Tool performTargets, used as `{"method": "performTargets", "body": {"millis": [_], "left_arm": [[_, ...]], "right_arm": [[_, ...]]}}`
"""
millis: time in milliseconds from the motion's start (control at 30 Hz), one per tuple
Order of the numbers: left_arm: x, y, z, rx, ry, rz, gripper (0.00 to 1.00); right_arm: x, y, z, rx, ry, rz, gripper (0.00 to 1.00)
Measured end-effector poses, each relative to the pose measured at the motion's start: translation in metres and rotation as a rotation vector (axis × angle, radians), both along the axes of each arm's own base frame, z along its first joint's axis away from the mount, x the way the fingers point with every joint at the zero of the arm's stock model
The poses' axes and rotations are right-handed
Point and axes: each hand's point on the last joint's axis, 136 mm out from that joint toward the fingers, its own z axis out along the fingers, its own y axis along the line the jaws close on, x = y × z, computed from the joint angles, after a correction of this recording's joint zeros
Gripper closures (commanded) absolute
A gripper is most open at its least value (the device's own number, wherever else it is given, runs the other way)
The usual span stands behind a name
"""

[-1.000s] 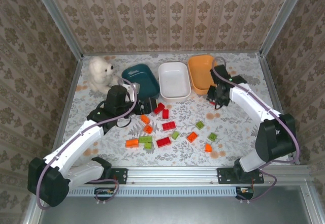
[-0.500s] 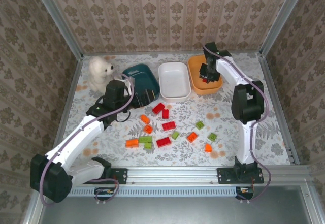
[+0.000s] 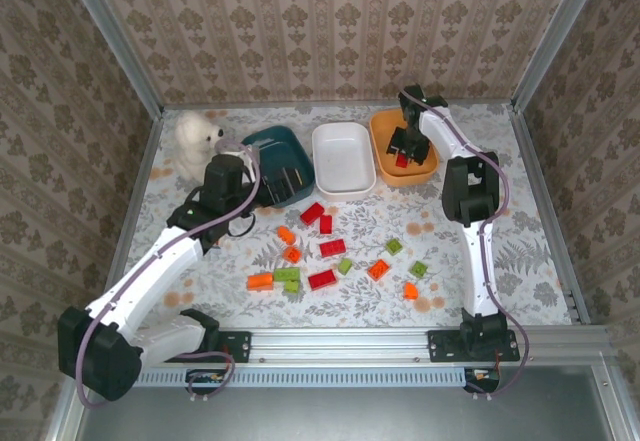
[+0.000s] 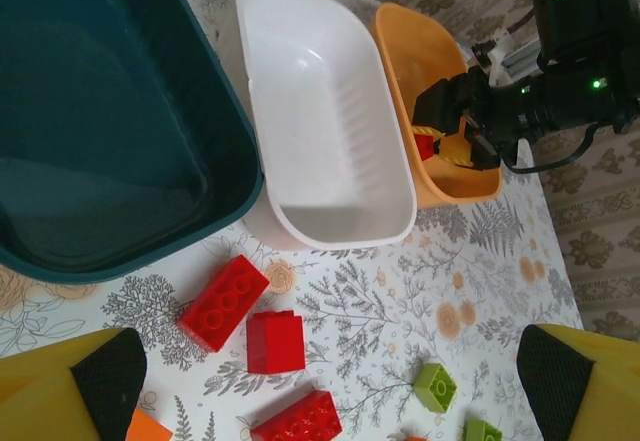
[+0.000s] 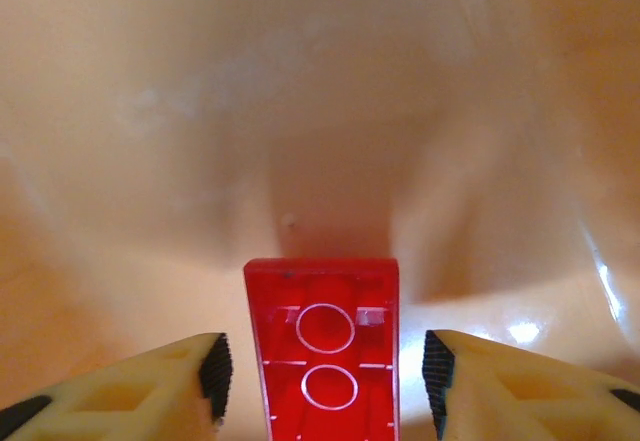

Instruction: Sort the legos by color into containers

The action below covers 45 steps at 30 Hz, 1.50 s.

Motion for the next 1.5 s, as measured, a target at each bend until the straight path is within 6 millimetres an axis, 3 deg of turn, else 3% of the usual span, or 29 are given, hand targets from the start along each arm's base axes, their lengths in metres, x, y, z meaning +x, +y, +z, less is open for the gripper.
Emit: {"method": "performTargets", "body": {"millis": [167, 300, 467, 567, 633, 700, 800, 900, 1067, 1233, 1500], "left_arm": [[-0.010, 0.017, -0.007, 0.031, 0.052, 0.068, 0.00], [-0.028, 0.038, -0.018, 0.048, 0.135, 0.159, 0.03], [-0.070, 0.074, -0.071, 0.049, 0.379, 0.355, 0.12], [-0.103, 0.087, -0.115, 0.025, 0.558, 0.488, 0.13], [-0.122, 0.091, -0.138, 0.007, 0.658, 0.569, 0.13], [-0.135, 0.093, -0.154, -0.018, 0.739, 0.650, 0.13], [-0.146, 0.090, -0.167, -0.078, 0.828, 0.766, 0.13], [-0.149, 0.083, -0.172, -0.142, 0.888, 0.855, 0.12], [-0.151, 0.077, -0.190, -0.169, 0.939, 0.929, 0.13], [-0.147, 0.074, -0.201, -0.169, 0.953, 0.973, 0.20], [-0.152, 0.073, -0.216, -0.111, 1.011, 1.014, 0.51]], "right_arm": [[0.000, 0.004, 0.024, 0.004, -0.044, 0.021, 0.38], [-0.022, 0.016, 0.086, 0.012, -0.176, 0.060, 0.36], [-0.089, 0.069, 0.189, 0.096, -0.495, 0.205, 0.26], [-0.134, 0.116, 0.218, 0.197, -0.634, 0.367, 0.23], [-0.159, 0.141, 0.213, 0.260, -0.654, 0.462, 0.21], [-0.184, 0.157, 0.193, 0.310, -0.640, 0.545, 0.19], [-0.227, 0.168, 0.155, 0.344, -0.593, 0.638, 0.14], [-0.256, 0.172, 0.147, 0.362, -0.587, 0.697, 0.15], [-0.262, 0.174, 0.168, 0.397, -0.653, 0.715, 0.15], [-0.263, 0.176, 0.170, 0.405, -0.657, 0.720, 0.16], [-0.269, 0.185, 0.177, 0.466, -0.658, 0.757, 0.15]]}}
